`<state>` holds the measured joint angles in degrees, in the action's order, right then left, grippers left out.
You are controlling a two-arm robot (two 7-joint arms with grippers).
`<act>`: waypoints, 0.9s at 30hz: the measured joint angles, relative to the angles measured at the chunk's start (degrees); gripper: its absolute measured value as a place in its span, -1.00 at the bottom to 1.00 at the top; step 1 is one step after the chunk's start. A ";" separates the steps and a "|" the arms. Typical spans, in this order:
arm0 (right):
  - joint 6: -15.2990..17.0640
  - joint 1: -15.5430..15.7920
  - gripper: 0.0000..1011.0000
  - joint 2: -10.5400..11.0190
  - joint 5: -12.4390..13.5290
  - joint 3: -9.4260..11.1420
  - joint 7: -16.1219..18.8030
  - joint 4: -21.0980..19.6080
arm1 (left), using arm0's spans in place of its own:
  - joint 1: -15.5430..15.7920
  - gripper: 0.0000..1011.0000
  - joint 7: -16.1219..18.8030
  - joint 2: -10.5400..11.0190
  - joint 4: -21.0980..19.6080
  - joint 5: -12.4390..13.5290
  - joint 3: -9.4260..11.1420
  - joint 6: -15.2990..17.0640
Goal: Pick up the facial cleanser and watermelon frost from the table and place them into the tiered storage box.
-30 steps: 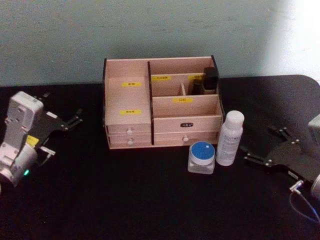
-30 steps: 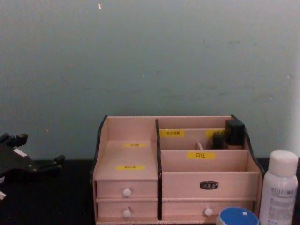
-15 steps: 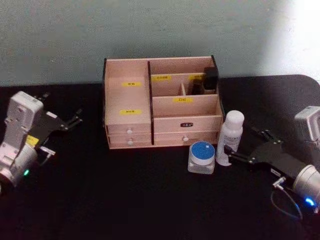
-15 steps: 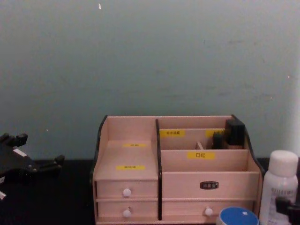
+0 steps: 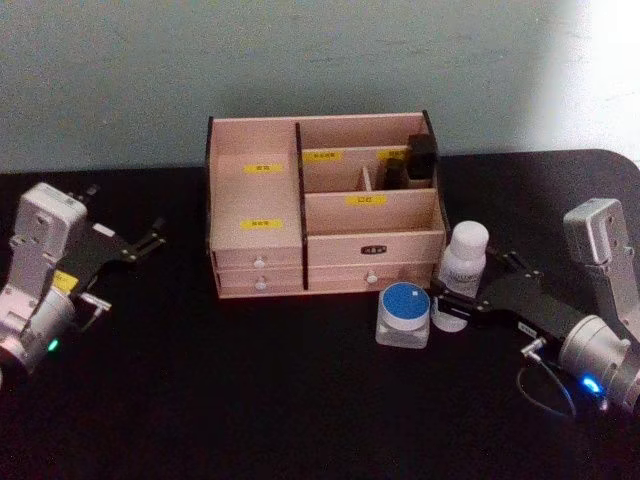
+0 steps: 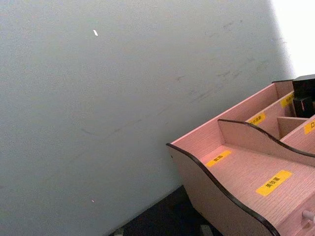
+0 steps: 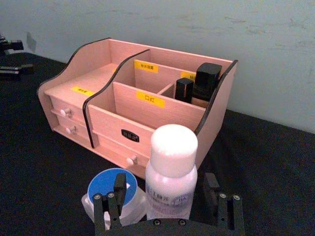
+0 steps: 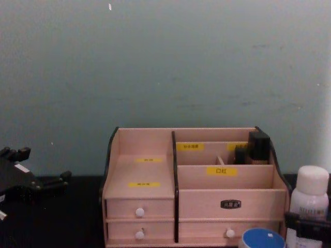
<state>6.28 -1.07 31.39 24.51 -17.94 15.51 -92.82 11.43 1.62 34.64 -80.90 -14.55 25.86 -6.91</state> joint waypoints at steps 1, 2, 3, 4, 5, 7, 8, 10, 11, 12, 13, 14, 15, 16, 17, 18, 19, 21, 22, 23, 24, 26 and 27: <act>0.05 -0.20 0.98 -0.23 -0.04 0.02 0.12 0.27 | 0.00 0.98 0.00 0.00 0.00 0.00 0.00 0.00; 0.15 -0.59 0.98 -0.69 -0.19 0.05 0.35 0.77 | 0.00 0.98 0.00 0.00 0.00 0.00 0.00 0.00; 0.19 -0.76 0.98 -0.91 -0.28 0.08 0.45 1.00 | 0.00 0.98 0.00 0.00 0.00 0.00 0.00 0.00; 0.23 -0.92 0.98 -1.11 -0.36 0.11 0.54 1.20 | 0.00 0.98 0.00 0.00 0.00 0.00 0.00 0.00; 0.30 -1.21 0.98 -1.49 -0.52 0.16 0.70 1.54 | 0.00 0.98 0.00 0.00 0.00 0.00 0.00 0.00; 0.38 -1.48 0.98 -1.84 -0.73 0.21 0.88 1.87 | 0.00 0.98 0.00 0.00 0.00 0.00 0.00 0.00; 0.41 -1.61 0.98 -2.01 -0.83 0.22 0.94 2.03 | 0.00 0.98 0.00 0.00 0.00 0.00 0.00 0.00; 0.52 -1.89 0.98 -2.49 -1.18 0.31 1.16 2.38 | 0.00 0.98 0.00 0.00 0.00 0.00 0.00 0.00; 0.54 -1.95 0.98 -2.61 -1.31 0.36 1.23 2.47 | 0.00 0.98 0.00 0.00 0.00 0.00 0.00 0.00; 0.55 -2.07 0.98 -2.84 -1.60 0.41 1.33 2.65 | 0.00 0.98 0.00 0.00 0.00 0.00 0.00 0.00; 0.55 -2.12 0.98 -2.92 -1.69 0.43 1.36 2.71 | 0.00 0.98 0.00 0.00 0.00 0.00 0.00 0.00; 0.55 -2.12 0.98 -2.91 -1.69 0.43 1.37 2.71 | 0.00 0.98 0.00 0.00 0.00 0.00 0.00 0.00; 0.55 -2.12 0.98 -2.91 -1.69 0.43 1.36 2.71 | 0.00 0.98 0.00 0.00 0.00 0.00 0.00 0.00; 0.55 -2.12 0.98 -2.88 -1.67 0.43 1.37 2.71 | 0.00 0.98 0.00 0.00 0.00 0.00 0.00 0.00; 0.55 -2.12 0.98 -2.88 -1.67 0.43 1.37 2.71 | 0.00 0.98 0.00 0.00 0.00 0.00 0.00 0.00; 0.55 -2.12 0.98 -2.86 -1.67 0.43 1.37 2.70 | 0.00 0.98 0.00 0.00 0.00 0.00 0.00 0.00; 0.55 -2.12 0.98 -2.85 -1.66 0.43 1.36 2.70 | 0.00 0.98 0.00 0.00 0.00 0.00 0.00 0.00; 0.55 -2.11 0.98 -2.83 -1.66 0.43 1.35 2.68 | 0.00 0.98 0.00 0.00 0.00 0.00 0.00 0.00; 0.55 -2.11 0.98 -2.83 -1.65 0.43 1.35 2.68 | 0.00 0.98 0.00 0.00 0.00 0.00 0.00 0.00; 0.55 -2.10 0.98 -2.82 -1.65 0.43 1.35 2.67 | 0.00 0.98 0.00 0.00 0.00 0.00 0.00 0.00; 0.55 -2.10 0.98 -2.82 -1.64 0.43 1.34 2.67 | 0.00 0.98 0.00 0.00 0.00 0.00 0.00 0.00; 0.54 -2.09 0.98 -2.81 -1.60 0.42 1.34 2.66 | 0.00 0.98 0.00 0.00 0.00 0.00 0.00 0.00; 0.55 -2.09 0.96 -2.80 -1.58 0.42 1.34 2.66 | 0.00 0.98 0.00 0.00 0.00 0.00 0.00 0.00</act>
<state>6.83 -3.16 28.58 22.92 -17.52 16.84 -90.16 11.43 1.62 34.65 -80.90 -14.55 25.86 -6.91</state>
